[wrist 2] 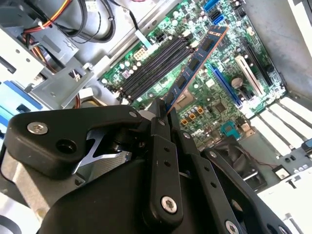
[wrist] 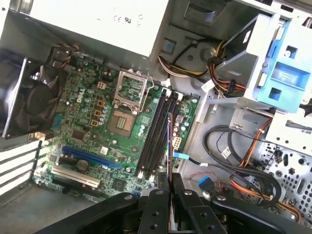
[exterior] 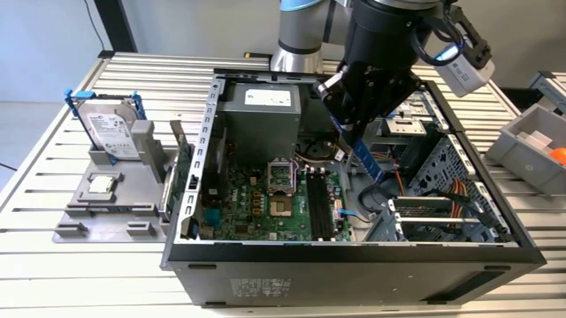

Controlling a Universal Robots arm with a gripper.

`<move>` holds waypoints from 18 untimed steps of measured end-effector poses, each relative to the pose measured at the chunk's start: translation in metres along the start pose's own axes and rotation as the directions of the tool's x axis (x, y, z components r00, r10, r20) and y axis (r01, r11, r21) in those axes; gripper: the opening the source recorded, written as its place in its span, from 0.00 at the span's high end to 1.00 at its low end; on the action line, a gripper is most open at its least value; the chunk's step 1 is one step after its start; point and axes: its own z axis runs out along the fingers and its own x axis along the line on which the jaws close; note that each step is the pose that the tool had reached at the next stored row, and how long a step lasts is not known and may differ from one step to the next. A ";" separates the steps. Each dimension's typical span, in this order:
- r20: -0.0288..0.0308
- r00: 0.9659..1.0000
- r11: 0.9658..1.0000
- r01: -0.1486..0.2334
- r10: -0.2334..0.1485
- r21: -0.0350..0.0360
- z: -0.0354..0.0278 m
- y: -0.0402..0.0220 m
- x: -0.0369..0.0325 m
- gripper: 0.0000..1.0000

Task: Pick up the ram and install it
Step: 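Insert the ram into the slot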

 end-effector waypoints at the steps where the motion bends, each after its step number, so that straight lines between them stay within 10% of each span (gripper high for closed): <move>1: 0.000 1.000 1.000 -0.006 0.006 0.000 0.0000 0.0000 0.0000 1.00; 18: -0.001 0.996 0.996 -0.084 0.084 0.001 0.0006 0.0000 0.0000 1.00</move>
